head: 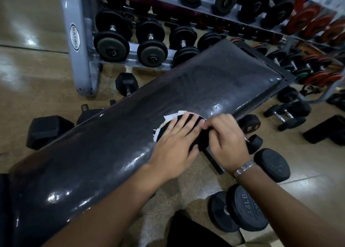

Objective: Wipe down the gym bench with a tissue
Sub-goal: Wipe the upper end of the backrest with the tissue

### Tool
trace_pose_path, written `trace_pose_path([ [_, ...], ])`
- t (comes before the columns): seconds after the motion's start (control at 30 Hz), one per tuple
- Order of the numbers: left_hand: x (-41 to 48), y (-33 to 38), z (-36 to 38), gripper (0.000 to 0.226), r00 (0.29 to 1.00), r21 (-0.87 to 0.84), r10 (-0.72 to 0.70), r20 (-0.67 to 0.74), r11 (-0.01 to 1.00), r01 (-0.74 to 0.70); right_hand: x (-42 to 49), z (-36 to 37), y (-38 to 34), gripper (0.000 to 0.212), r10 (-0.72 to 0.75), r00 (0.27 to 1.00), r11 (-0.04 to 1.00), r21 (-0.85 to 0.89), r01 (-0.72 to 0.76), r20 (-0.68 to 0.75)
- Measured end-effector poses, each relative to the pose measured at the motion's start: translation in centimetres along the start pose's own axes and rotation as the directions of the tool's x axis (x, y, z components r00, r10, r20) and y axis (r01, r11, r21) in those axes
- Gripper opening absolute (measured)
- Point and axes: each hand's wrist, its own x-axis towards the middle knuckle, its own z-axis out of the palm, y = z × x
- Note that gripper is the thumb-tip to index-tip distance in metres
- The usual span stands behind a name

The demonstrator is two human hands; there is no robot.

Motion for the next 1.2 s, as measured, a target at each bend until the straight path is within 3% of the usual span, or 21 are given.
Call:
trace_pose_path([
  [0.07,0.8,0.6,-0.9,0.069,0.991,-0.301,-0.125,0.056,0.944,0.136,-0.6,0.8,-1.4,0.029,0.066,0.997,0.995,0.072,-0.068,0.034],
  [0.1,1.2,1.2,-1.6,0.069,0.97,-0.5,-0.212,0.119,0.831,0.244,-0.8,1.2,-2.2,0.035,0.101,0.994,0.987,0.119,-0.105,0.04],
  [0.17,1.7,1.6,-3.2,0.064,0.916,-0.83,-0.332,0.227,0.425,0.36,-0.8,2.2,-3.9,0.045,0.144,0.988,0.974,0.169,-0.151,0.051],
  [0.23,1.7,1.3,-4.4,0.053,0.904,-0.96,-0.372,0.212,0.097,0.264,-0.6,3.0,-5.1,0.049,0.15,0.982,0.978,0.129,-0.163,0.111],
  [0.3,1.4,0.7,-5.5,0.051,0.881,-0.971,-0.417,0.223,-0.018,0.238,-0.5,3.8,-5.4,0.052,0.129,0.977,0.991,0.005,-0.132,0.172],
  [0.37,1.4,-0.4,-6.0,0.048,0.852,-0.975,-0.478,0.213,-0.055,0.213,-0.9,4.4,-5.1,0.055,0.089,0.975,0.986,-0.154,-0.058,0.203],
  [0.43,1.5,-1.8,-6.2,0.04,0.789,-0.98,-0.6,0.131,0.043,0.195,-1.4,4.6,-4.5,0.051,0.018,0.972,0.944,-0.323,0.061,0.236],
  [0.5,1.5,-3.4,-6.0,0.031,0.722,-0.916,-0.687,-0.086,0.34,0.215,-1.4,3.9,-3.2,0.046,-0.049,0.966,0.882,-0.444,0.161,0.253],
  [0.57,1.4,-4.5,-5.5,0.027,0.746,-0.735,-0.606,-0.276,0.633,0.242,-0.6,3.1,-1.5,0.044,-0.07,0.975,0.845,-0.506,0.171,0.213],
  [0.67,1.7,-5.4,-5.1,0.026,0.824,-0.43,-0.429,-0.37,0.865,0.257,0.7,3.8,-1.1,0.043,-0.043,0.986,0.871,-0.477,0.116,0.161],
  [0.77,2.2,-6.0,-4.3,0.028,0.855,-0.297,-0.347,-0.386,0.924,0.241,-0.6,4.8,-1.5,0.049,-0.121,0.971,0.908,-0.373,0.192,0.205],
  [0.87,2.1,-6.5,-3.2,0.029,0.859,-0.241,-0.322,-0.398,0.94,0.241,-1.1,3.0,1.2,0.036,-0.247,0.956,0.906,-0.312,0.285,0.156],
  [1.03,2.0,-6.7,-2.7,0.028,0.882,-0.125,-0.252,-0.398,0.967,0.22,1.2,4.5,1.0,0.028,-0.149,0.988,0.942,-0.298,0.153,0.035],
  [1.2,1.8,-6.8,-2.1,0.032,0.882,-0.083,-0.215,-0.42,0.977,0.199,-0.9,1.9,3.2,0.026,-0.355,0.929,0.904,-0.215,0.37,0.103],
])
